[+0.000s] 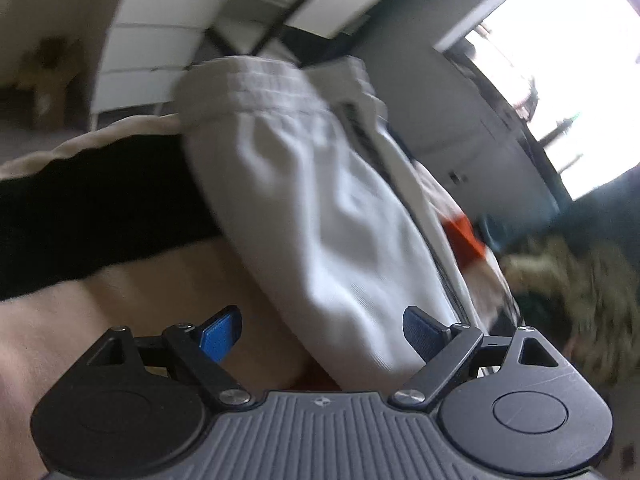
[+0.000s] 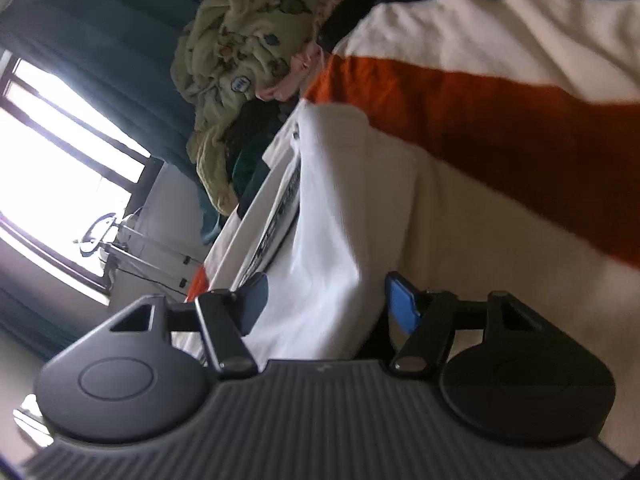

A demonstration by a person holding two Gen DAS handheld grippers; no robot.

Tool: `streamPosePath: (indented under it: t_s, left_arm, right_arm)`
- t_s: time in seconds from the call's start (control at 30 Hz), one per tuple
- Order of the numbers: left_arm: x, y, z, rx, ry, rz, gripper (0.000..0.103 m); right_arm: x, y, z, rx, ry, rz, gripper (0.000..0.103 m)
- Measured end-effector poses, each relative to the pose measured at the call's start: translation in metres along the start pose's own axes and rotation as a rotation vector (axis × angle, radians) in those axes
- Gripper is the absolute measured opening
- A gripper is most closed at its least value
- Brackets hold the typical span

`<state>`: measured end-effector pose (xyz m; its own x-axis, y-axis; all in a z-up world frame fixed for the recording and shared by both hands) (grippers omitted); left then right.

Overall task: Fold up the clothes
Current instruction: 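Grasp the waistband with the left gripper while the right gripper grasps the cuff, then lift the pants with both grippers and fold the cuff end over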

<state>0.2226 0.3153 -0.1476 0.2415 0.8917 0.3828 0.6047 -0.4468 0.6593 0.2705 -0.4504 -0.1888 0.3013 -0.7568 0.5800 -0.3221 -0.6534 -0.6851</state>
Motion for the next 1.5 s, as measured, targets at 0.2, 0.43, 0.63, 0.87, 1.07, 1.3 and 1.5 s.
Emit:
streamPosePath:
  t_s: [0.2, 0.43, 0.63, 0.87, 1.07, 1.3, 1.5]
  left_arm:
    - [0.034, -0.028, 0.025, 0.005, 0.050, -0.155, 0.078]
    - [0.064, -0.027, 0.047, -0.006, 0.127, -0.188, 0.049]
    - [0.076, -0.036, 0.054, -0.057, 0.132, -0.213, 0.016]
    - [0.087, -0.027, 0.019, -0.136, 0.185, -0.192, 0.009]
    - [0.075, -0.031, -0.016, -0.154, 0.139, -0.182, 0.009]
    - [0.038, -0.047, -0.056, -0.064, 0.041, -0.049, 0.009]
    - [0.021, -0.050, -0.063, 0.019, 0.007, 0.065, 0.012]
  right_arm:
    - [0.008, 0.025, 0.023, -0.034, 0.056, 0.009, 0.067]
    - [0.036, 0.043, 0.041, 0.015, 0.140, 0.064, 0.048]
    - [0.048, 0.037, 0.034, 0.013, 0.135, 0.089, 0.024]
    - [0.066, 0.016, -0.009, 0.066, 0.213, 0.142, 0.018]
    - [0.069, 0.044, -0.060, 0.041, 0.241, 0.256, 0.018]
    - [0.064, 0.095, -0.103, -0.046, 0.188, 0.407, 0.018]
    - [0.039, 0.115, -0.103, -0.050, 0.140, 0.516, 0.021]
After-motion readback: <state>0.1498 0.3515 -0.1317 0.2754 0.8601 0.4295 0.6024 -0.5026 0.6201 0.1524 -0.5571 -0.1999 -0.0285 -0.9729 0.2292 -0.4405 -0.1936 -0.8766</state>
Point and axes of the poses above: each gripper's, at about its wrist camera, not at the fingertips, and z roughly the way its jaws point, y to its right, x to its top, the point moved 10 cm from there along z, roughly the way its jaws point, and after that the axes turned 9 degrees about -z, right-handed, at the moved point
